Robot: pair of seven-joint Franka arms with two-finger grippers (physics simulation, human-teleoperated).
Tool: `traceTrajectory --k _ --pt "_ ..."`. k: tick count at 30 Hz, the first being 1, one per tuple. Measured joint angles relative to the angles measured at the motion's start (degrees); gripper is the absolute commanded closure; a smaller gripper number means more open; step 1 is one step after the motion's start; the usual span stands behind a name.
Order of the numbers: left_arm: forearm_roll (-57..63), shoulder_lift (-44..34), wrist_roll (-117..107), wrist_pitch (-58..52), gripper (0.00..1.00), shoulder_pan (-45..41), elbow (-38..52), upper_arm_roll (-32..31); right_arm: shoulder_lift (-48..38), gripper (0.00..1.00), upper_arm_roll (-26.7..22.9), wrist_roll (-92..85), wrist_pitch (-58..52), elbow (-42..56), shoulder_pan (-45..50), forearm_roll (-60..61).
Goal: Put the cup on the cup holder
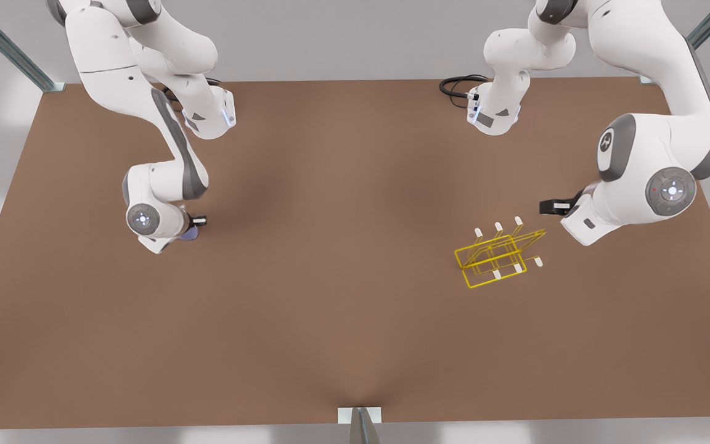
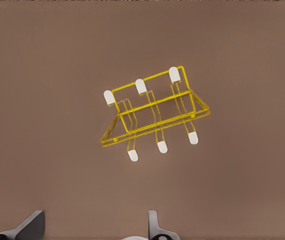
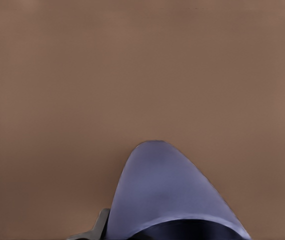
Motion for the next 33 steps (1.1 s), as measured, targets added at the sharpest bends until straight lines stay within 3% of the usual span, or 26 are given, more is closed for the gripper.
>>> traceTrajectory --k 5,8,15,23,29,30,31,33 --pt "-0.52 1.07 0.0 -1.15 0.0 -0.51 1.97 -0.24 6.19 0.79 0.19 -0.06 -7.27 22.49 13.82 16.29" --pt "-1.65 1.55 -0.03 -2.78 0.0 -1.55 2.08 -0.29 12.66 0.79 0.2 0.67 -5.81 32.57 23.18 30.29" --pt "-2.65 2.13 -0.18 -4.94 0.0 -2.58 4.2 -0.47 29.98 0.79 0.2 -12.91 5.8 42.46 27.02 66.67" --pt "-2.57 1.83 -0.74 -6.6 0.0 -2.69 5.55 -0.69 41.0 0.79 -0.09 -42.11 11.59 45.44 27.53 81.09" --pt "-2.53 1.84 -1.04 -7.27 0.0 -2.65 5.57 -0.65 43.31 0.79 -0.07 -59.15 14.02 45.94 29.68 86.59" --pt "-2.52 1.84 -1.07 -7.34 0.0 -2.65 5.57 -0.65 43.33 0.43 -0.08 -61.42 14.3 45.95 29.71 86.95" --pt "-2.51 1.84 -1.09 -7.39 0.0 -2.62 5.57 -0.65 43.35 0.0 -0.04 -63.56 14.54 45.91 29.73 87.52" --pt "-2.5 1.88 -1.13 -7.47 0.0 -2.55 5.57 -0.6 43.36 0.0 0.0 -67.55 14.91 45.75 29.75 88.84"
